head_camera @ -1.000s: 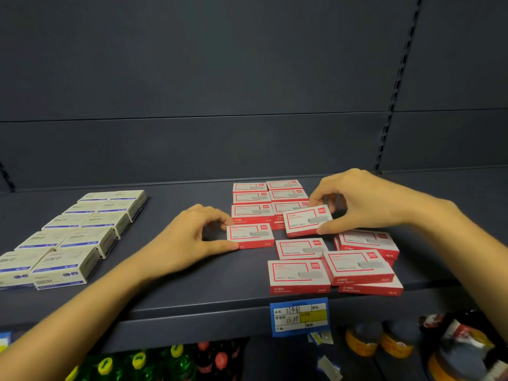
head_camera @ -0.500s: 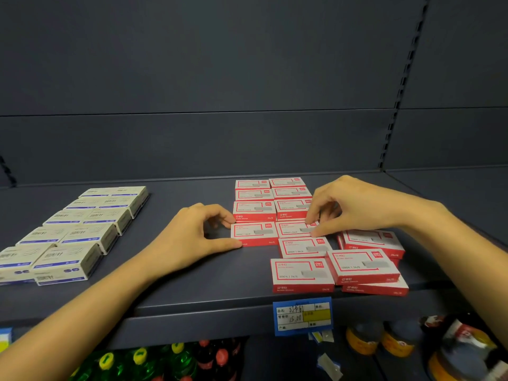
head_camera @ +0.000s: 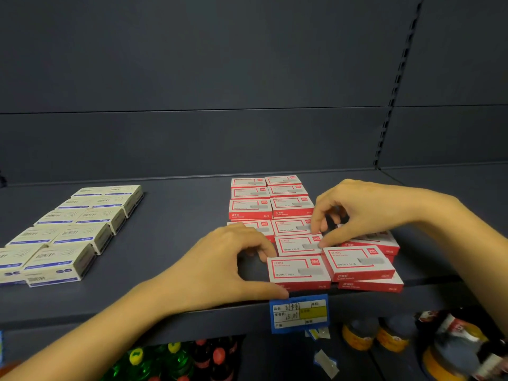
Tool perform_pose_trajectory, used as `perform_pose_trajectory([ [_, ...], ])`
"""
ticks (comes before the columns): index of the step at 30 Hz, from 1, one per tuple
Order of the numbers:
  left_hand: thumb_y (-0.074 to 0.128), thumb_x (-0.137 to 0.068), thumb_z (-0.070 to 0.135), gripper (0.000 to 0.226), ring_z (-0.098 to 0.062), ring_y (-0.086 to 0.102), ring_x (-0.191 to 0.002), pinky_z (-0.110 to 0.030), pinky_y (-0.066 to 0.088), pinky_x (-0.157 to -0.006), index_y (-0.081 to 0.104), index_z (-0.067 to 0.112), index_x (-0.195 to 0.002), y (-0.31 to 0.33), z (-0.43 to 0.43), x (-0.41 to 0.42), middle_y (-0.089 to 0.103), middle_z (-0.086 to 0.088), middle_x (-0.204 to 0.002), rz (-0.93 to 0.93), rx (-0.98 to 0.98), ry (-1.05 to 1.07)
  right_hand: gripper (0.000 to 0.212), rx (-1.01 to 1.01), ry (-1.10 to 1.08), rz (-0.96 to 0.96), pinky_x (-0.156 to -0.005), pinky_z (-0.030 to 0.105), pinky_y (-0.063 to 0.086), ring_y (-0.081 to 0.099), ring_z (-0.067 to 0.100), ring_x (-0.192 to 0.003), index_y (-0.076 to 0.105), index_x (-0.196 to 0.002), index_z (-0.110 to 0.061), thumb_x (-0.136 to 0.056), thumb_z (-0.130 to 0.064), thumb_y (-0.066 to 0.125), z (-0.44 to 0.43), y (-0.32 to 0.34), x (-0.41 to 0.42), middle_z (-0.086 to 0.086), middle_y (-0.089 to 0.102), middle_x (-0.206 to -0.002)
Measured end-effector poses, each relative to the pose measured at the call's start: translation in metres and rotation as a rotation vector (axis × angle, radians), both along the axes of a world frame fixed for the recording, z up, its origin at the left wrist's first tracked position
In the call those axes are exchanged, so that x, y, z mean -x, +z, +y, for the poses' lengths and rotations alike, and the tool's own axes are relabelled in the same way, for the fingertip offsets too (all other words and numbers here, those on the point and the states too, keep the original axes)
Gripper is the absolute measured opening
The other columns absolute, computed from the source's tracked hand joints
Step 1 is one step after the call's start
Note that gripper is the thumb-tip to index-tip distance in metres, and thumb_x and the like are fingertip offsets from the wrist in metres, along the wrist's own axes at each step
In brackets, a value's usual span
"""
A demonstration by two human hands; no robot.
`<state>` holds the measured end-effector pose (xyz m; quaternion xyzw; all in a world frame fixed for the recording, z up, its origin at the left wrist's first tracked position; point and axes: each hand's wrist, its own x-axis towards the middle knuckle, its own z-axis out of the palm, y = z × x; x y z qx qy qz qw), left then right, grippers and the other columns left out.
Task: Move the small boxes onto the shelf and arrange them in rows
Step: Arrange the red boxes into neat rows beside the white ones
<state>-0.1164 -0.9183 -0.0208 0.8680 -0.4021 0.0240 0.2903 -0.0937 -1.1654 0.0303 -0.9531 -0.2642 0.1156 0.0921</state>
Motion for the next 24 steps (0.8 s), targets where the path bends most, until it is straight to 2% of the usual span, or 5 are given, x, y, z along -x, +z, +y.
perform_pose_trajectory([
  [7, 0.073, -0.065, 0.051, 0.025, -0.004, 0.058, -0.091, -0.021, 0.047, -0.077, 0.061, 0.037, -0.082, 0.0, 0.007, 0.003, 0.064, 0.018, -0.09, 0.012, 0.046, 0.004, 0.014, 0.05, -0.019, 0.069, -0.067, 0.014, 0.046, 0.065, 0.002, -0.08, 0.057, -0.084, -0.042, -0.077, -0.042, 0.069, 0.005, 0.004, -0.005, -0.017, 0.066, -0.091],
  [13, 0.077, -0.058, 0.052, 0.034, -0.007, 0.059, -0.088, -0.012, 0.042, -0.075, 0.068, 0.029, -0.082, 0.009, 0.031, 0.004, 0.064, 0.016, -0.09, -0.004, 0.087, 0.044, 0.018, 0.105, -0.03, 0.086, -0.061, 0.014, 0.045, 0.065, 0.003, -0.078, 0.061, -0.084, -0.036, -0.073, -0.045, 0.072, 0.011, 0.009, -0.007, -0.015, 0.066, -0.085],
  [17, 0.073, -0.055, 0.054, 0.037, -0.009, 0.06, -0.086, -0.013, 0.042, -0.079, 0.069, 0.03, -0.083, 0.016, 0.049, 0.002, 0.066, 0.008, -0.086, 0.006, 0.173, 0.095, 0.022, 0.165, -0.02, 0.084, -0.057, 0.012, 0.043, 0.064, -0.003, -0.07, 0.062, -0.079, -0.034, -0.07, -0.049, 0.073, 0.018, 0.013, -0.01, -0.016, 0.067, -0.078],
  [21, 0.069, -0.056, 0.054, 0.035, -0.009, 0.058, -0.081, -0.018, 0.042, -0.078, 0.067, 0.033, -0.084, 0.022, 0.061, -0.003, 0.067, 0.01, -0.084, -0.015, 0.22, 0.127, 0.024, 0.219, -0.016, 0.093, -0.051, 0.007, 0.042, 0.061, -0.012, -0.067, 0.056, -0.071, -0.036, -0.068, -0.053, 0.072, 0.026, 0.016, -0.011, -0.02, 0.064, -0.071],
  [24, 0.072, -0.054, 0.057, 0.037, -0.007, 0.058, -0.08, -0.015, 0.043, -0.075, 0.067, 0.036, -0.084, 0.023, 0.064, -0.009, 0.067, 0.014, -0.083, -0.026, 0.238, 0.168, 0.025, 0.236, -0.011, 0.079, -0.055, 0.01, 0.045, 0.062, -0.009, -0.07, 0.056, -0.071, -0.034, -0.068, -0.053, 0.072, 0.027, 0.015, -0.012, -0.017, 0.066, -0.076],
])
